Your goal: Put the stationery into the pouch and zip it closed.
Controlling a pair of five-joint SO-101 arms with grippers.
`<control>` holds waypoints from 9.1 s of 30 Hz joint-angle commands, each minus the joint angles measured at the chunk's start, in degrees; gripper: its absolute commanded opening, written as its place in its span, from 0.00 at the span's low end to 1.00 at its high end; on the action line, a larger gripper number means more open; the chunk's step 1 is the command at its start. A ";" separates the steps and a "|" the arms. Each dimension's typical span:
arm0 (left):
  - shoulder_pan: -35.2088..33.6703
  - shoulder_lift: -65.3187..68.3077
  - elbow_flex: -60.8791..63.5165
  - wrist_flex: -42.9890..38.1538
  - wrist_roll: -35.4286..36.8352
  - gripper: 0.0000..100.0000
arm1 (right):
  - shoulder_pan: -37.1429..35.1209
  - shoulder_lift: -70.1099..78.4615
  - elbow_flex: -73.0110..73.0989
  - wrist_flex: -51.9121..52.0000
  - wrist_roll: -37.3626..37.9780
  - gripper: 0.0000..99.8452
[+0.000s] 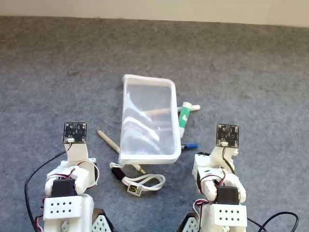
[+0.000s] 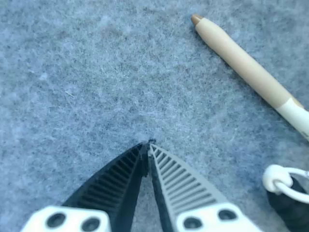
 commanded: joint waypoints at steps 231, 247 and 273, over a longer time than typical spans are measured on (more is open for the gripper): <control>-28.70 -0.04 -13.05 -0.18 -9.49 0.17 | -61.14 63.60 -51.56 2.33 -9.67 0.21; -28.44 -0.04 -12.62 -1.32 -9.49 0.17 | -63.69 80.40 -51.91 -10.77 -9.76 0.21; -28.35 -0.04 -13.05 -1.05 -9.49 0.17 | -56.13 64.92 -47.78 -1.98 -4.57 0.01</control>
